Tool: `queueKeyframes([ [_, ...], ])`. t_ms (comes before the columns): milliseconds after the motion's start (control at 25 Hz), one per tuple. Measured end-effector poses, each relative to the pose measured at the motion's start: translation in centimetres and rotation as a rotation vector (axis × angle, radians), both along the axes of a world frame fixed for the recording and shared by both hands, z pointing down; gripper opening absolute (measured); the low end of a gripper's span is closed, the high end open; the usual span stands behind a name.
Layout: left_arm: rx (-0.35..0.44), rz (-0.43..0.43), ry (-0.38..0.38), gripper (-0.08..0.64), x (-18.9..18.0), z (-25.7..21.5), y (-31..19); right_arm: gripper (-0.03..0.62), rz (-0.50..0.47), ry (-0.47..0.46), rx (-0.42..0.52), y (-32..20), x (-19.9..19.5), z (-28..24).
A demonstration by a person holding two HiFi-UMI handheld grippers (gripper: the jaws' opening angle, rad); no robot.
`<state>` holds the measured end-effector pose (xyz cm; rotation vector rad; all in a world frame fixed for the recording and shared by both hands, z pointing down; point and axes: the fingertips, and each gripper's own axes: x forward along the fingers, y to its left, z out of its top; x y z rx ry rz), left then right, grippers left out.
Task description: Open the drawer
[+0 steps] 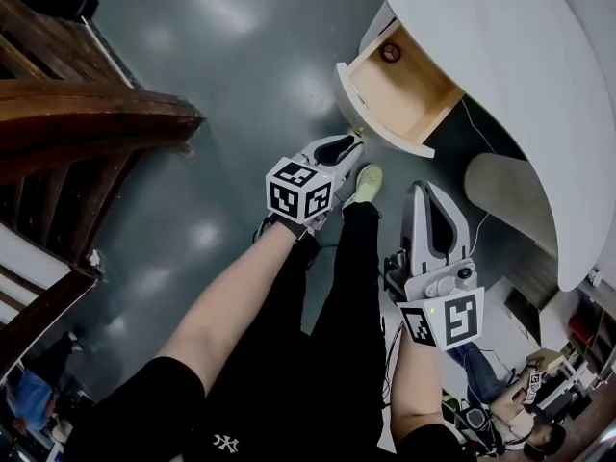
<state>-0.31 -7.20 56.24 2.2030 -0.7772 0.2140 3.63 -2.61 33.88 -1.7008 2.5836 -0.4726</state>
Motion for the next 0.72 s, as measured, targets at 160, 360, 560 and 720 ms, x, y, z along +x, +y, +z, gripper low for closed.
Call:
queueKeyframes([
  [160, 0.048, 0.044, 0.018, 0.059, -0.4, -5.6, 1.0, 0.014, 0.005, 0.021, 0.016, -0.1, 0.6, -2.8],
  [360, 0.124, 0.094, 0.025, 0.012, -0.3, -13.4, 3.0, 0.014, 0.001, 0.021, 0.010, 0.6, 0.9, -6.2],
  [560, 0.218, 0.111, 0.044, 0.011, -0.4, -21.2, 3.3, 0.014, 0.004, 0.017, 0.032, 0.9, 0.7, -10.0],
  [720, 0.285, 0.124, 0.057, 0.009, -0.6, -26.9, 3.8, 0.014, 0.000, 0.043, 0.059, 1.4, 0.2, -13.1],
])
